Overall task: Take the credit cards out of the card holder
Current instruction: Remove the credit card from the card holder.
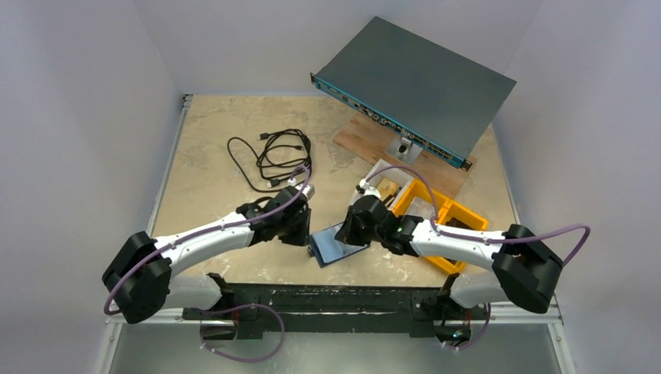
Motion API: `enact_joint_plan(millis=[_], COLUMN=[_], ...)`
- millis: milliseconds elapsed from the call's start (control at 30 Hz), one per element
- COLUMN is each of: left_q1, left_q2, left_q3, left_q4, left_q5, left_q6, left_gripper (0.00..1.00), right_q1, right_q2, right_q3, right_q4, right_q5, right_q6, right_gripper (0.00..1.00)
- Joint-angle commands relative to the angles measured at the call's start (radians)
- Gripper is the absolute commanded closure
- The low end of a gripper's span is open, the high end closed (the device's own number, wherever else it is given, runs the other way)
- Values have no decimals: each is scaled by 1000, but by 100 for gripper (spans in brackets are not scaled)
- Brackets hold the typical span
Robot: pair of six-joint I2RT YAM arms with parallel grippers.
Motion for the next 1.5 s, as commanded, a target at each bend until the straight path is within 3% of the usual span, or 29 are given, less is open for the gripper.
enact_joint_plan(millis=[0, 233, 533, 833, 1233, 1467], left_q1=[22, 50, 74, 85, 84, 85], left_q2=[-41, -77, -117, -126, 57, 184], left_q3=[20, 23, 30, 55, 43, -7], left_q4=[-49, -76, -100, -79, 220, 319], left_q5=[-23, -4, 34, 121, 371, 398], left_q6=[-9, -6, -3, -30, -192, -220], left_gripper=[83, 85, 86, 84, 83, 87], right_q1=[22, 99, 116, 112, -40, -58], right_q2=[10, 152, 281, 172, 11, 26], right_q3=[38, 137, 206, 175, 63, 74], right_q4=[-7, 47, 99, 36, -130, -203], right_q5=[28, -18, -58, -10, 79, 135], right_q6=[-15, -24, -34, -11, -62, -113], right_gripper=[100, 96, 61, 47, 47, 58])
